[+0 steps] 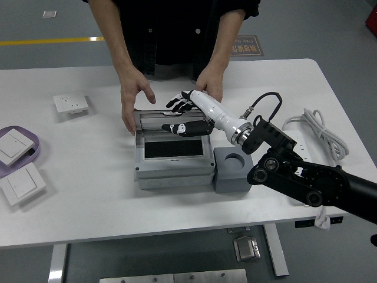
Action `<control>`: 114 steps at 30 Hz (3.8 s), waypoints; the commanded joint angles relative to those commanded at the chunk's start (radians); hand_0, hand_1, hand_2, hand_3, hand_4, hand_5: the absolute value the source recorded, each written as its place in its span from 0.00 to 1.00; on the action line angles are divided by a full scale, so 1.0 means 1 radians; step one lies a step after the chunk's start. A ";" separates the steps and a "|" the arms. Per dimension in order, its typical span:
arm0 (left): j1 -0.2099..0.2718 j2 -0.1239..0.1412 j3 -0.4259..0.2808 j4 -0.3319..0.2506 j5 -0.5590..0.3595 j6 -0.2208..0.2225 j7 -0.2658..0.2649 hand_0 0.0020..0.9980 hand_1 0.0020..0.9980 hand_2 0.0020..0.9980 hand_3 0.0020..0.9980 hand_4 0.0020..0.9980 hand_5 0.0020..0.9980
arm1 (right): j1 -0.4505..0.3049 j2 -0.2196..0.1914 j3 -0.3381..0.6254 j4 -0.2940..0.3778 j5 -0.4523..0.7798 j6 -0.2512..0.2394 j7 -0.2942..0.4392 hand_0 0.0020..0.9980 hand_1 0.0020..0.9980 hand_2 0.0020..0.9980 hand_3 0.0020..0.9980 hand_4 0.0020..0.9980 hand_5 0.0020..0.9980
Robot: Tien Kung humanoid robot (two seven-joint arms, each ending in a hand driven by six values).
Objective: Pick up the cylinder from the cube,place it in the box,flap close box
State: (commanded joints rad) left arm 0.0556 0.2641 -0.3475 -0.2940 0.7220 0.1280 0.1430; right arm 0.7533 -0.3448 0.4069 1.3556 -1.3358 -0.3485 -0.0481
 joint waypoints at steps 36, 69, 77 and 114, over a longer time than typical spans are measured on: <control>0.020 -0.004 -0.041 0.005 0.034 -0.002 0.001 0.61 0.63 0.65 0.67 0.71 0.27 | -0.481 -0.144 0.501 0.205 0.155 -0.036 0.163 0.57 0.59 0.60 0.63 0.73 0.38; 0.020 -0.003 -0.055 0.008 0.046 -0.005 0.003 0.61 0.63 0.64 0.67 0.71 0.27 | -0.587 -0.118 0.945 0.052 0.386 0.068 0.302 0.71 0.65 0.67 0.63 0.76 0.30; 0.021 0.001 -0.045 0.013 0.038 -0.005 0.003 0.61 0.63 0.64 0.67 0.71 0.27 | -0.596 -0.113 0.946 0.043 0.409 0.071 0.340 0.72 0.65 0.67 0.64 0.77 0.29; 0.027 -0.001 -0.046 0.012 0.036 -0.005 0.002 0.61 0.63 0.65 0.67 0.72 0.28 | -0.597 -0.107 0.932 0.055 0.457 0.049 0.422 0.70 0.65 0.66 0.63 0.82 0.29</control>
State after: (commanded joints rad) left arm 0.0825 0.2631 -0.3931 -0.2815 0.7576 0.1227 0.1451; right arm 0.1567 -0.4518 1.3385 1.4105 -0.8792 -0.2998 0.3742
